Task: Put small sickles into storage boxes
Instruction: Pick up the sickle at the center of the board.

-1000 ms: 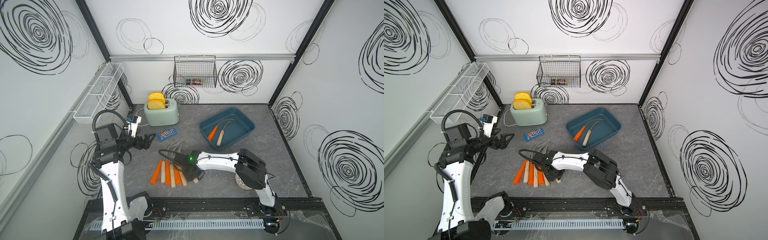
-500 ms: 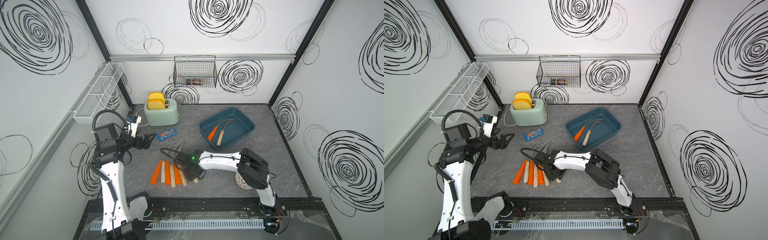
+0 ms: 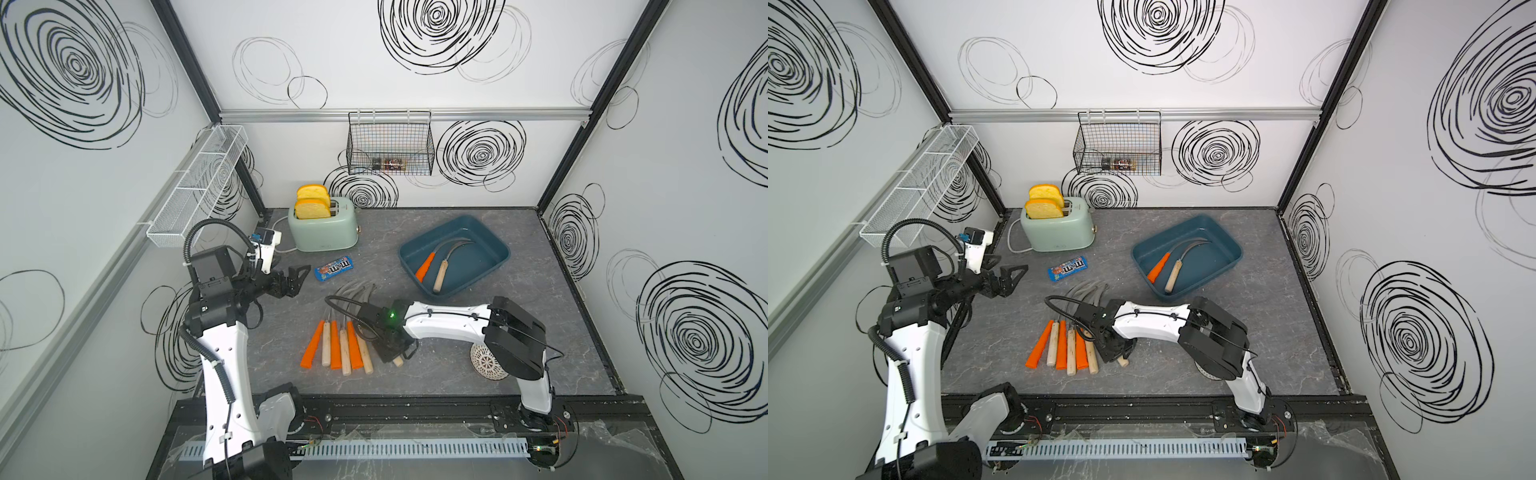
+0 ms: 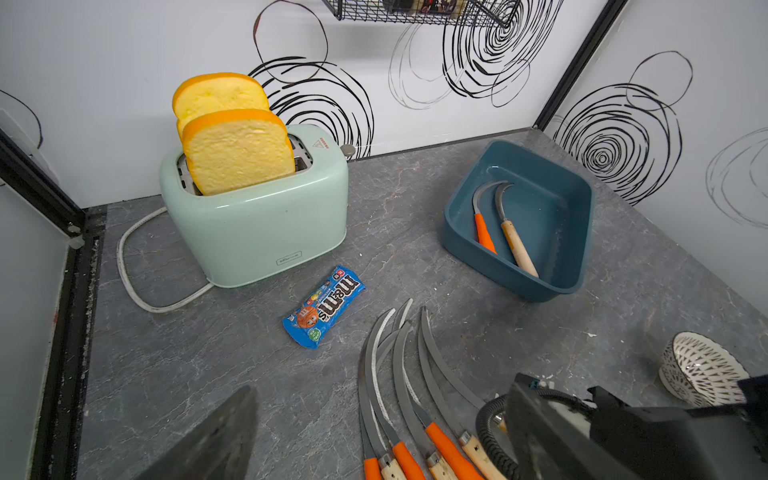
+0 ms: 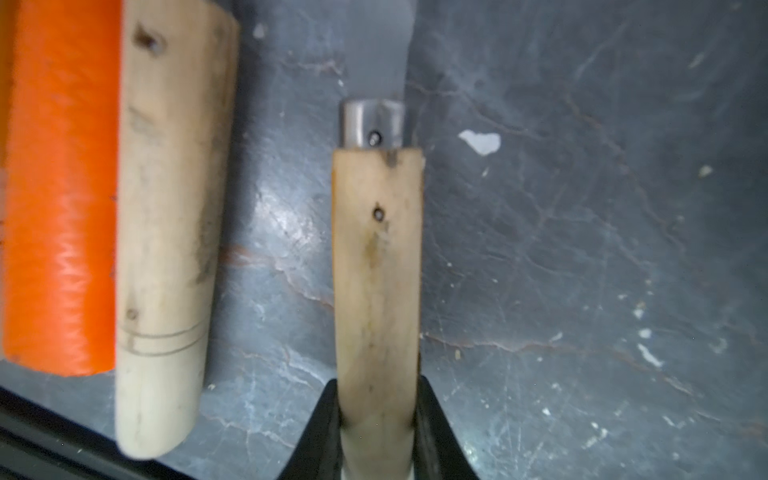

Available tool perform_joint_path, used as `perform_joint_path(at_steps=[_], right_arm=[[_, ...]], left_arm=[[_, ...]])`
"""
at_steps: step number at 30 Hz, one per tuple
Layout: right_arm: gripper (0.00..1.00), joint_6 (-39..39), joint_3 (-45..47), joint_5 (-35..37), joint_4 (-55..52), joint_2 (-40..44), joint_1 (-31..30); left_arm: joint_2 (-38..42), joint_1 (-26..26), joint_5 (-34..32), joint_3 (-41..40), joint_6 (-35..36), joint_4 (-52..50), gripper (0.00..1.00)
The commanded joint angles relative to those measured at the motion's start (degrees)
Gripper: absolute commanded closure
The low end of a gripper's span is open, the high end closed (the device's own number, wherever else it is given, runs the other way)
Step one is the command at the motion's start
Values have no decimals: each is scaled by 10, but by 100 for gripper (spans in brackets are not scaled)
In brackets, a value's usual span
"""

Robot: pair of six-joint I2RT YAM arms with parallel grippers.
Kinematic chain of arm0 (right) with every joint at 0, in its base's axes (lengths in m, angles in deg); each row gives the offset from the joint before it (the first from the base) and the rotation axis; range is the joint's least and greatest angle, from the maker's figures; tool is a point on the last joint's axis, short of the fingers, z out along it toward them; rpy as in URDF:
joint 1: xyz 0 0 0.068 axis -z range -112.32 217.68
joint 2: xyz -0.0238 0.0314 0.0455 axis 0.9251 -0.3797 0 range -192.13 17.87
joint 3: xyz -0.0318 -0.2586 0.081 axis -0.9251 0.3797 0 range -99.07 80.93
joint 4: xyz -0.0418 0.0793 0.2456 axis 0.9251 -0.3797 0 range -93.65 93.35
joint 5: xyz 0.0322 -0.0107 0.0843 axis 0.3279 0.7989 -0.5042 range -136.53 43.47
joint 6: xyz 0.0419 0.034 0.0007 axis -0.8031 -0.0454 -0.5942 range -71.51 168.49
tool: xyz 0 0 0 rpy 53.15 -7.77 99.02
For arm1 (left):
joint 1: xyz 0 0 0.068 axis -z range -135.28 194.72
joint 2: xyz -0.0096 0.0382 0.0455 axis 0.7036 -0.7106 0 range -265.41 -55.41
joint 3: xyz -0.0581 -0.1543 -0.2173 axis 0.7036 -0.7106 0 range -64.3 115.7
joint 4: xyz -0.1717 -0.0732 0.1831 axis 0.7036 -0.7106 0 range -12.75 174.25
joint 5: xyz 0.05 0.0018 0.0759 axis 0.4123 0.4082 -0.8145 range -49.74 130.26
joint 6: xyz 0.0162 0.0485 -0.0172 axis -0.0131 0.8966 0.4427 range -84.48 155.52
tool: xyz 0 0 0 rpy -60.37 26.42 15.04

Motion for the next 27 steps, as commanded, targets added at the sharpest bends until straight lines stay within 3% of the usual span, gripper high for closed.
perform_joint_path(at_steps=[1, 21, 27], right_arm=[[100, 15, -9, 8, -34, 26, 4], [100, 34, -30, 31, -45, 72, 9], [100, 39, -35, 32, -59, 97, 36]], left_arm=[[12, 5, 3, -5, -3, 23, 4], [19, 5, -5, -6, -15, 36, 4], [21, 7, -6, -1, -16, 34, 4]])
